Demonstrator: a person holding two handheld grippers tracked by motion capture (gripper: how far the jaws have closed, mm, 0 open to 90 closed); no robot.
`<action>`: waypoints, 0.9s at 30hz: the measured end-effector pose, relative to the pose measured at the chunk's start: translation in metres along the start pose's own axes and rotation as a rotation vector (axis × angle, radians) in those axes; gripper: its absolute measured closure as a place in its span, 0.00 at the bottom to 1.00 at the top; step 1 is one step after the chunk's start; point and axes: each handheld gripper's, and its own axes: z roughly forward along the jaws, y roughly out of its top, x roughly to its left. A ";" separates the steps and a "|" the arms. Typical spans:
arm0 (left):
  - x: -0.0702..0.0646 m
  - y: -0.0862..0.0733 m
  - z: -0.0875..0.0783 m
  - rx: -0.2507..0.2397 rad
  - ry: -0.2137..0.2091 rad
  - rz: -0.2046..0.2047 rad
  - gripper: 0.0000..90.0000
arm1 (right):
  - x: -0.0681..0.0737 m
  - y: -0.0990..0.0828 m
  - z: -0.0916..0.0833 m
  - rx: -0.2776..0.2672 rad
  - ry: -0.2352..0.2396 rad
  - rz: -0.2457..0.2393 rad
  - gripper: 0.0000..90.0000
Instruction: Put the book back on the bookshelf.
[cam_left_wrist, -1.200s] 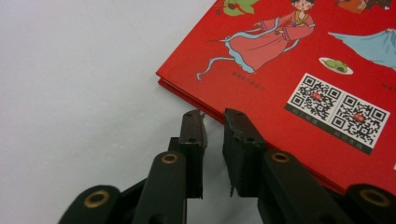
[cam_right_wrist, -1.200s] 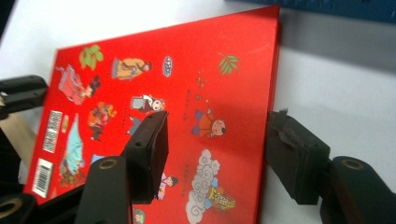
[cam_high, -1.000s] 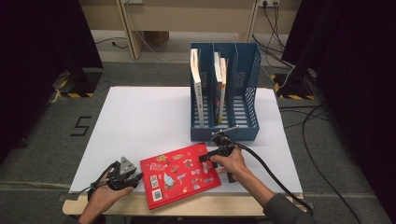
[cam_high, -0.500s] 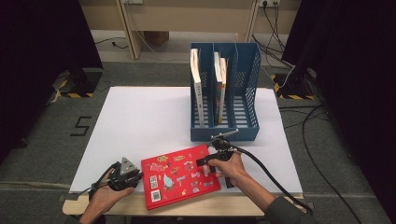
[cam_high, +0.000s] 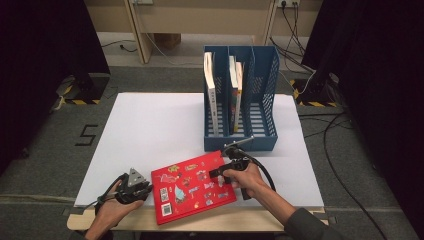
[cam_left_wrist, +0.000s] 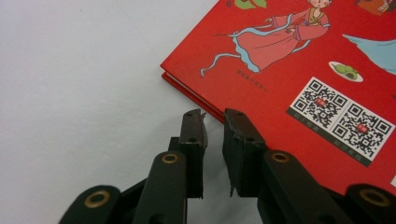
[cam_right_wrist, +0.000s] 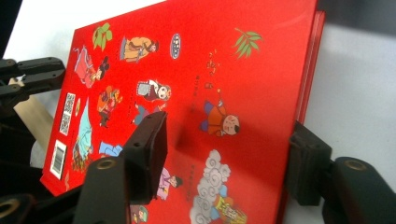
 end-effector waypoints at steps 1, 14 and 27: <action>0.000 0.000 0.000 -0.004 0.003 -0.001 0.85 | -0.001 0.001 -0.002 -0.004 0.009 -0.010 0.48; 0.004 -0.001 0.000 -0.007 0.028 -0.016 0.67 | 0.021 0.026 -0.047 -0.104 0.074 -0.112 0.61; 0.006 -0.002 0.000 -0.013 0.021 -0.031 0.66 | 0.046 0.043 -0.054 -0.034 0.057 -0.188 0.60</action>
